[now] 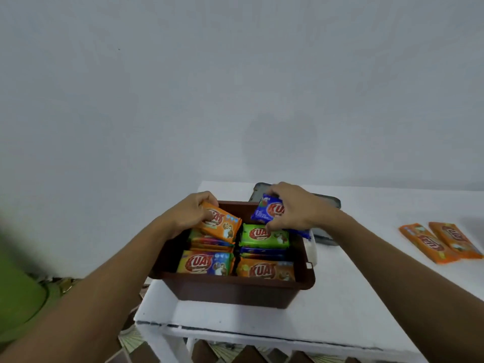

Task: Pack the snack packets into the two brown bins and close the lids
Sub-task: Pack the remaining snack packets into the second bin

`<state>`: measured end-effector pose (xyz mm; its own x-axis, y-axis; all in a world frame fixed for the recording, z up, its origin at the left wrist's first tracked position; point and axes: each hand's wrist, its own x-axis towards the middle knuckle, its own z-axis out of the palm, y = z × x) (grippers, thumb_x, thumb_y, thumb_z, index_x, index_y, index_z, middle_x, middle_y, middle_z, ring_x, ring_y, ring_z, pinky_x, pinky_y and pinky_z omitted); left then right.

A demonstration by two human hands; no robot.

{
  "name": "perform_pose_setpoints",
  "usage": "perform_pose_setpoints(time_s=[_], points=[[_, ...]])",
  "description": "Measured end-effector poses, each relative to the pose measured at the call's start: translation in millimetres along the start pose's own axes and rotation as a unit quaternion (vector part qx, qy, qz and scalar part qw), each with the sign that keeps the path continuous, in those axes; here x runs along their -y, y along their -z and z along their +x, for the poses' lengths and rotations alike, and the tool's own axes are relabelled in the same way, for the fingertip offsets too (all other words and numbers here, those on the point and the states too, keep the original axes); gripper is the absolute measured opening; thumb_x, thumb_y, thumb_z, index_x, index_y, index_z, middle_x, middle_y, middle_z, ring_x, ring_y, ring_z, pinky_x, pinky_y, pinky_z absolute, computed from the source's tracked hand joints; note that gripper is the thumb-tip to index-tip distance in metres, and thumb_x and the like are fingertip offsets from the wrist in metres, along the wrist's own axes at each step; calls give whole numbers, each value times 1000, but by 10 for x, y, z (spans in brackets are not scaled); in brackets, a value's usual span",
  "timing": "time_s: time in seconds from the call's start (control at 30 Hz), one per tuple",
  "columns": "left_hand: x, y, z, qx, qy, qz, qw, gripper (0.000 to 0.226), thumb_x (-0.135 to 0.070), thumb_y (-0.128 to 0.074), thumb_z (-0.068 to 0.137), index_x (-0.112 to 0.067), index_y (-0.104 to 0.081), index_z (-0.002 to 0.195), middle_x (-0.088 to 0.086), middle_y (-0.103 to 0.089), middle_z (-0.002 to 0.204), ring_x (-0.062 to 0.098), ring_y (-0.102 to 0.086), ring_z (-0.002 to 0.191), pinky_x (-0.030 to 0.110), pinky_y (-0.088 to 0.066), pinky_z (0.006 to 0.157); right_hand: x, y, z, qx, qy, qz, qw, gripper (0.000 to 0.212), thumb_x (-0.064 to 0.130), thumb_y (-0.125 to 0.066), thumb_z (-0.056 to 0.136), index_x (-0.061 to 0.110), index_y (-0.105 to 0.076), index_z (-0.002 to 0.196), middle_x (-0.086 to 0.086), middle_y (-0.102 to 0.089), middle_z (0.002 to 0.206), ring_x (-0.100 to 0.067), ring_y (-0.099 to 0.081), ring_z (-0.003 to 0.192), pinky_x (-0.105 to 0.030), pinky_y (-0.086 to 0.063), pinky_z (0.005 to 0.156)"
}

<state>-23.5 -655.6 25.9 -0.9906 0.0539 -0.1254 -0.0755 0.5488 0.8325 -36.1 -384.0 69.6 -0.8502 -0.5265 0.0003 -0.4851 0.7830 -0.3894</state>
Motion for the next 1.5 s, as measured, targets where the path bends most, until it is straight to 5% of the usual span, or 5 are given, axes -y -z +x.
perform_pose_setpoints(time_s=[0.1,0.23,0.57,1.2,1.5], points=[[124,7,30,-17,-100,208,973,19,-16,-61,88,-33,-57,93,-1,-62,105,21,-60,99,35,-50,82,97,-259,107,7,47,-115,992,76,51,-75,74,21,-45,137,1,-46,125,-16,-51,110,-27,-44,85],[176,-27,29,-47,-206,494,843,23,-34,-57,89,-28,-62,110,-7,-53,114,16,-50,107,31,-41,81,9,-564,132,-5,34,-181,983,68,54,-66,79,25,-46,137,2,-42,132,-17,-47,119,-34,-45,93],[187,88,92,73,-205,444,869,62,-64,-71,70,-30,-59,120,-14,-53,118,6,-48,107,31,-46,89,-133,-603,201,10,25,-183,983,55,54,-69,78,31,-54,126,6,-50,122,-13,-47,113,-35,-47,92],[14,-49,148,52,-196,473,857,45,-65,-70,70,-32,-52,94,-15,-56,95,6,-52,84,25,-41,66,-251,-524,11,-21,67,-90,993,34,50,-59,89,26,-58,113,9,-57,111,-8,-50,100,-24,-44,81],[-764,-1004,438,31,-308,369,876,20,-48,-59,88,-30,-54,83,-16,-52,78,4,-49,73,27,-43,63,-1687,-282,-1016,-166,-17,-50,985,35,50,-51,92,28,-61,117,12,-57,116,-9,-50,108,-30,-45,91]])
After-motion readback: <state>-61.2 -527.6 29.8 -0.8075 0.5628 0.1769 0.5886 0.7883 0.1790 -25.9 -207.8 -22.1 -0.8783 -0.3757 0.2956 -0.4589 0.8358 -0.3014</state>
